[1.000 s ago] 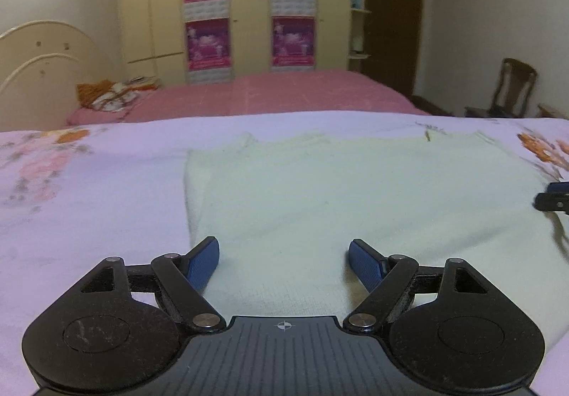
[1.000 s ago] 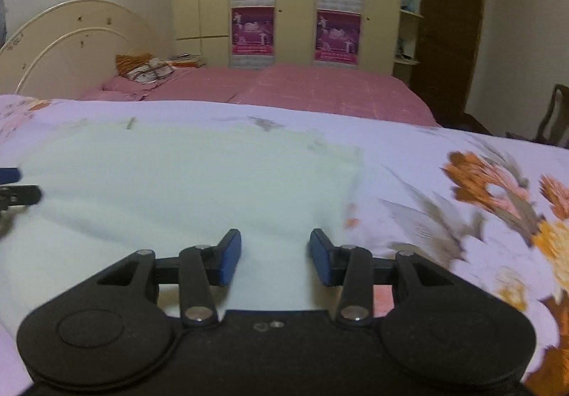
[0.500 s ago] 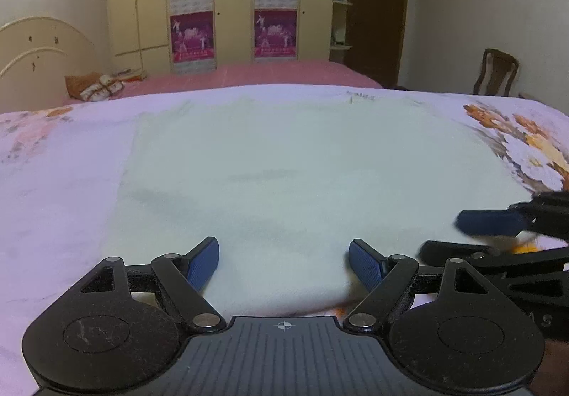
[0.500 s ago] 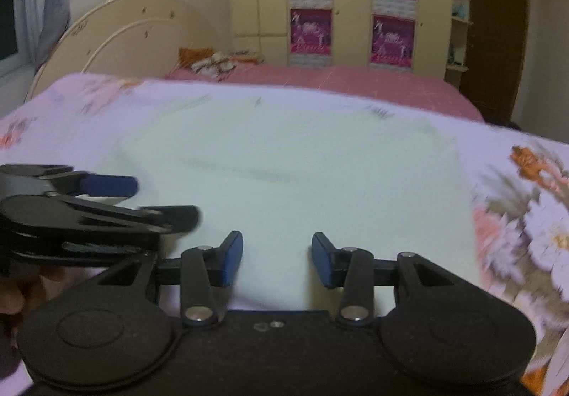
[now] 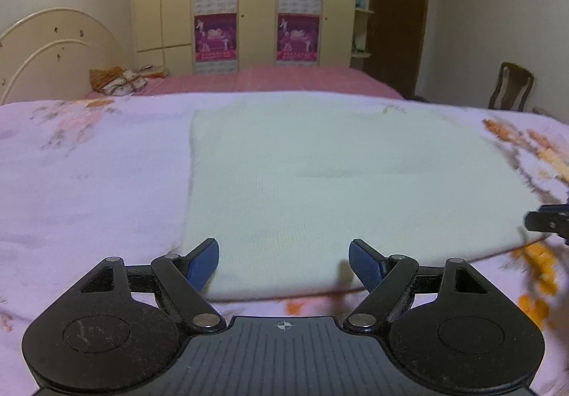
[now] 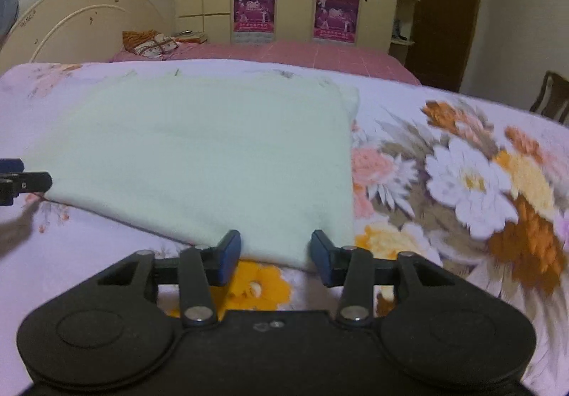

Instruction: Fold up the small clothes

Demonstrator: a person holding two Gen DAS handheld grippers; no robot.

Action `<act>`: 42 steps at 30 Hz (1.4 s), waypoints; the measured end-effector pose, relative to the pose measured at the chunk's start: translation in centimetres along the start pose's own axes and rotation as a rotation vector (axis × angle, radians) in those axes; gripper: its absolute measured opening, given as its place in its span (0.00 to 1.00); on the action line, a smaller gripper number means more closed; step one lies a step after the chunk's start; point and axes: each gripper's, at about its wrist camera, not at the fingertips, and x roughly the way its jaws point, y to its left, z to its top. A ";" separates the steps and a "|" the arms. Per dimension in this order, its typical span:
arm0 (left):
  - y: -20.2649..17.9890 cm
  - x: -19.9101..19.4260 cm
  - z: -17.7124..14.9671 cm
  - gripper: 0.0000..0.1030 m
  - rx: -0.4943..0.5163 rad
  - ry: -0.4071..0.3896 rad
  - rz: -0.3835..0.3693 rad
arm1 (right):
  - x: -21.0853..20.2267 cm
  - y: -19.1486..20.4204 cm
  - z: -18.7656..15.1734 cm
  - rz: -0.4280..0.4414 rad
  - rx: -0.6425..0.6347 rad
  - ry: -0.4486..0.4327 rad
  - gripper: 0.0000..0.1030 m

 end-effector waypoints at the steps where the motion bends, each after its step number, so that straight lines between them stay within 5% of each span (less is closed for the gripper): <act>1: -0.3 0.0 0.1 0.77 0.002 -0.003 -0.001 | -0.3 0.0 0.3 0.005 0.023 -0.017 0.32; 5: -0.5 1.8 -0.6 0.81 -0.009 0.072 -0.002 | 0.5 -0.5 0.4 -0.035 0.026 0.017 0.31; 9: -0.2 1.2 0.0 0.85 0.003 0.062 0.000 | 1.2 -0.6 0.1 -0.045 -0.008 0.064 0.32; 12: 0.3 1.7 -0.6 0.85 -0.016 0.092 -0.003 | -0.2 -1.0 0.4 -0.045 0.014 -0.011 0.33; 15: 0.1 1.6 -0.7 0.85 0.013 0.095 -0.005 | 1.4 -1.4 -0.5 -0.046 0.024 0.072 0.33; 20: 0.2 1.4 -0.8 0.85 0.017 0.096 -0.001 | 0.0 -1.6 -0.3 -0.051 0.055 -0.005 0.32; 22: 0.0 1.3 -0.9 0.85 0.030 0.095 0.003 | 1.2 -1.3 -0.9 -0.064 0.034 0.063 0.34; 32: 0.2 0.8 -0.3 0.85 0.042 0.120 0.012 | 1.3 -1.2 -0.2 -0.071 0.012 0.083 0.36; 34: 0.8 -0.6 -0.2 0.85 -0.016 0.085 0.013 | 0.1 -1.3 0.0 -0.047 0.050 0.060 0.37; 36: 2.3 -2.3 -0.7 0.83 -0.177 0.030 -0.017 | -1.0 -1.4 0.0 -0.025 0.064 0.032 0.37; 39: 5.5 -2.6 -3.1 0.53 -0.531 0.066 -0.121 | -2.5 -1.2 0.1 0.002 0.065 -0.010 0.37; 42: 7.0 -1.8 -4.5 0.53 -0.713 0.038 -0.169 | -3.2 -0.8 0.6 0.041 0.061 -0.039 0.37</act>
